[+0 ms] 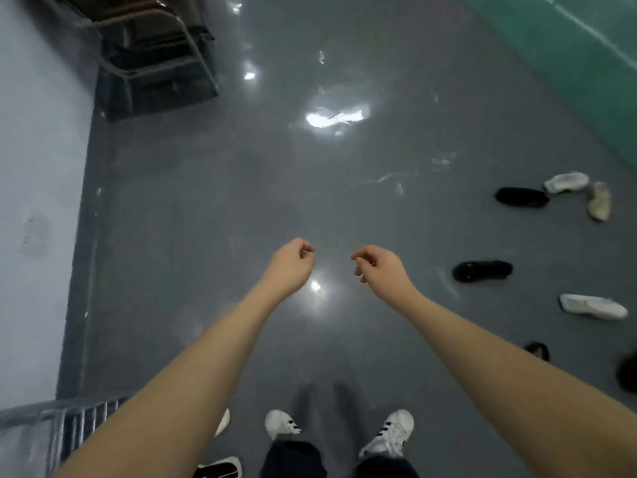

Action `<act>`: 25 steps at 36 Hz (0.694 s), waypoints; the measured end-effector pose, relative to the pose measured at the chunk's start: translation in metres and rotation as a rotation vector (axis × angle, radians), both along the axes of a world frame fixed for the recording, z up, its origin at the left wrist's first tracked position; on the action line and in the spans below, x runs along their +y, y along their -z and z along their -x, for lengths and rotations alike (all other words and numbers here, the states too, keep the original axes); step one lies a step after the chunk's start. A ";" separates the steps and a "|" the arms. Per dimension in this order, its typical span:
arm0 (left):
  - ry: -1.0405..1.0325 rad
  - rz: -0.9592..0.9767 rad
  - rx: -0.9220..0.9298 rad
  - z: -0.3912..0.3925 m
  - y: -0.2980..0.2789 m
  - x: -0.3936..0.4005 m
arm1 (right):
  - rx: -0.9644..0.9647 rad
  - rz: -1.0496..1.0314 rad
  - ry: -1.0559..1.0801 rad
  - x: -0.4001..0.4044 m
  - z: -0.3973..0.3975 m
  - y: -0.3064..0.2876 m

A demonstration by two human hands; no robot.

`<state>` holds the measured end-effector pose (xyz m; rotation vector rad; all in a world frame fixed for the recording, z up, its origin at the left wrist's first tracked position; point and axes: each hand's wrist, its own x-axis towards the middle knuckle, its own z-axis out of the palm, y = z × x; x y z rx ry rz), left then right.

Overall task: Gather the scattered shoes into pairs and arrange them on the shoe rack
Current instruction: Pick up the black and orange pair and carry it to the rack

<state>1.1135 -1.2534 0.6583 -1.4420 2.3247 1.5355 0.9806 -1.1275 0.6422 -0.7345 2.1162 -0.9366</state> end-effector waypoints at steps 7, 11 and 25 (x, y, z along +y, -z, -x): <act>0.205 -0.011 0.037 0.140 -0.014 0.092 | 0.043 -0.003 0.242 0.120 0.114 -0.015; 0.292 -0.020 0.042 0.205 -0.020 0.139 | 0.061 -0.012 0.346 0.178 0.169 -0.020; 0.556 0.018 0.092 0.383 -0.037 0.201 | 0.105 -0.004 0.536 0.261 0.314 -0.016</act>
